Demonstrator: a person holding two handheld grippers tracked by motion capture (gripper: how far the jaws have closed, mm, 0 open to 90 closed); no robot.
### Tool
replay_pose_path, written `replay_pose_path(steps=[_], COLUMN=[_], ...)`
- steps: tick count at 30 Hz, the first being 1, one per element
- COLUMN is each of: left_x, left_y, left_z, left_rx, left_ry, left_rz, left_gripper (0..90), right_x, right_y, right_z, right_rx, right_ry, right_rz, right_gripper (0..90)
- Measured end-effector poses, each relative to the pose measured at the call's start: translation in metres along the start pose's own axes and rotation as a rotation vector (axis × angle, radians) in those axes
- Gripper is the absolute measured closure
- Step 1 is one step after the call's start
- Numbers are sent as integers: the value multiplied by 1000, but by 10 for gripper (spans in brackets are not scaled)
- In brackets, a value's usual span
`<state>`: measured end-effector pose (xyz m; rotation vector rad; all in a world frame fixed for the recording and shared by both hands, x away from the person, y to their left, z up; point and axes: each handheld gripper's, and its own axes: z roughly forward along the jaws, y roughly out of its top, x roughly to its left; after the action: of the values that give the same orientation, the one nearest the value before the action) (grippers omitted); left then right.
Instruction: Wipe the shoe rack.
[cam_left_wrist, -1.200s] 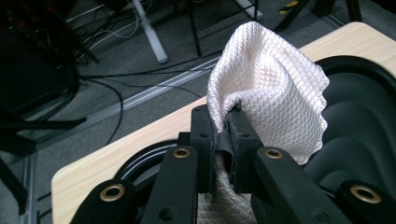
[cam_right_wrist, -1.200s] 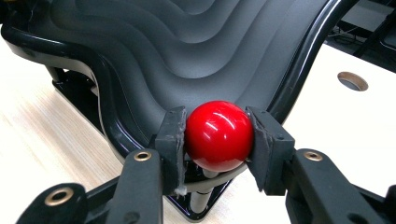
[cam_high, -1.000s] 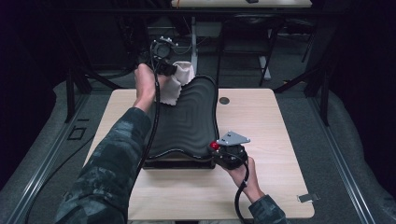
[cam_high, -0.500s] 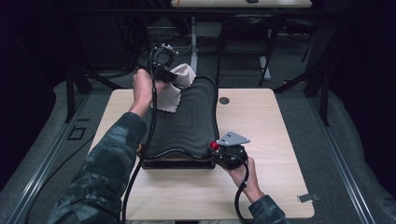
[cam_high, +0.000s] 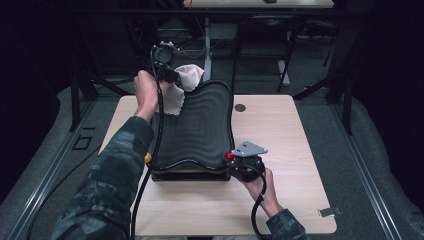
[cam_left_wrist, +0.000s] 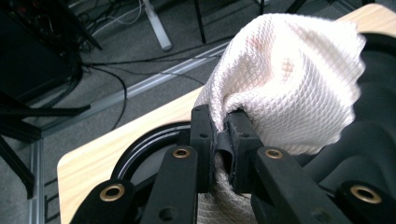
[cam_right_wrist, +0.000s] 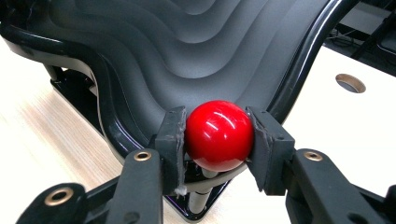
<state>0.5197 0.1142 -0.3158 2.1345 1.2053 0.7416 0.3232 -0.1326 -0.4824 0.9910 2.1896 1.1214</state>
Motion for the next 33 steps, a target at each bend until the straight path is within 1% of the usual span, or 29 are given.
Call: replay_pose_path(steps=[4,9,13,19,24,28,33], left_x=[-11,-22,-24,-26,-30,-35,-47], left_y=[6,8,6,2,0,2,6], left_z=[2,8,8,6,5,5,10], left_rx=[-2,2,-1,9,11,-9,-21], left_ry=[-16,-34,-37,-58,-74,-80,-85], left_rz=[23,33,36,52,52,47,63], left_gripper=[829,831,832,834,834,834,834], right_x=[0,0,0,0,1,1,1], right_y=[0,0,0,0,0,0,0], right_z=[0,0,0,0,0,0,0], right_rx=[0,1,2,2,1,1,1], right_ry=[-2,-3,0,-2,-9,-9,-9], right_rz=[-1,-3,-1,-3,-3,-3,-3], right_gripper=[601,600,601,601,600,601,601])
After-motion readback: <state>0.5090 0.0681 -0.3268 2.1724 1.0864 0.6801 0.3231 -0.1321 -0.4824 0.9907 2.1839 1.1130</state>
